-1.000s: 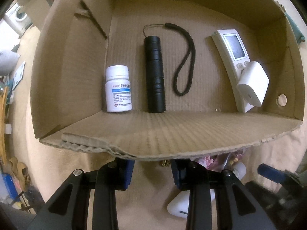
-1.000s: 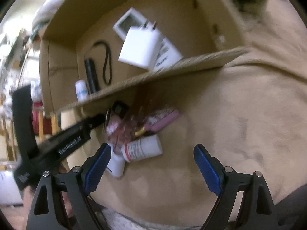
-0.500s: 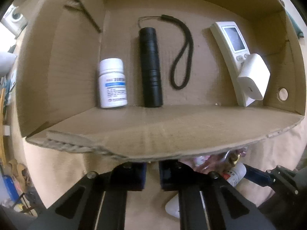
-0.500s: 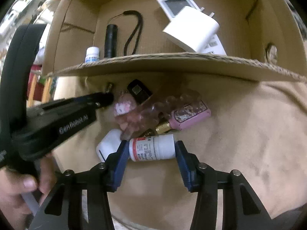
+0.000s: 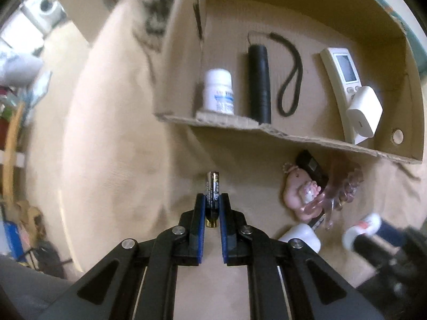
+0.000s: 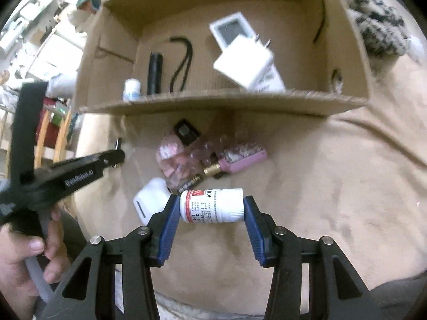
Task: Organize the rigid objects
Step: 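Grasp a gold AA battery with the left tool while the right tool grasps the white-and-red pill bottle, then carry the battery and pill bottle over the box with both tools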
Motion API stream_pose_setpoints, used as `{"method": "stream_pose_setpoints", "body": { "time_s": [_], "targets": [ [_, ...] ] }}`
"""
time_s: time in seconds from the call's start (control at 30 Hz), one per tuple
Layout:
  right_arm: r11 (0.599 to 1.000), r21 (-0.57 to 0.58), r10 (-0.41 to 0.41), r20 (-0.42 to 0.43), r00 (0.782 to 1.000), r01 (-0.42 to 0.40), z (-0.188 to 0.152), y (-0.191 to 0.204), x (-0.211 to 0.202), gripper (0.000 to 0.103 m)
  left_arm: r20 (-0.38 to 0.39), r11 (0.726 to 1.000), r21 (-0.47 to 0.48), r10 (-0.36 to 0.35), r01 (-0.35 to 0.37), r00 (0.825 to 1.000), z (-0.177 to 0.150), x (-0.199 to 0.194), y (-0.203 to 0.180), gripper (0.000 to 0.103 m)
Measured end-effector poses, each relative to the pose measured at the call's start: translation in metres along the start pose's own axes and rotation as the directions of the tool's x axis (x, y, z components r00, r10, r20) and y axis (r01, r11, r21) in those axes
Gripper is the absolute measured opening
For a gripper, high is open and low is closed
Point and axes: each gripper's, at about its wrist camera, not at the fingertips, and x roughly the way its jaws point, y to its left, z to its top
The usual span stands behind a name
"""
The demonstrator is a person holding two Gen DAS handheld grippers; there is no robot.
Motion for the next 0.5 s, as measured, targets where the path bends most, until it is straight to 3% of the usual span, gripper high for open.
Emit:
{"method": "stream_pose_setpoints", "body": {
  "time_s": [0.17, 0.3, 0.5],
  "targets": [
    [1.0, 0.004, 0.028, 0.105, 0.994, -0.029, 0.004, -0.007, -0.028, 0.05, 0.038, 1.0, -0.002, -0.02, 0.02, 0.999, -0.007, -0.016, -0.003, 0.009],
    [0.999, -0.002, 0.049, 0.215, 0.975, -0.05, 0.01, -0.007, -0.052, 0.05, 0.101, 1.0, 0.0, -0.027, 0.027, 0.995, -0.013, -0.038, 0.007, 0.009],
    [0.999, -0.014, 0.053, 0.341, 0.938, -0.051, 0.021, -0.009, -0.084, 0.05, 0.247, 1.0, -0.007, -0.019, 0.022, 0.969, -0.015, -0.081, 0.014, 0.009]
  ]
}}
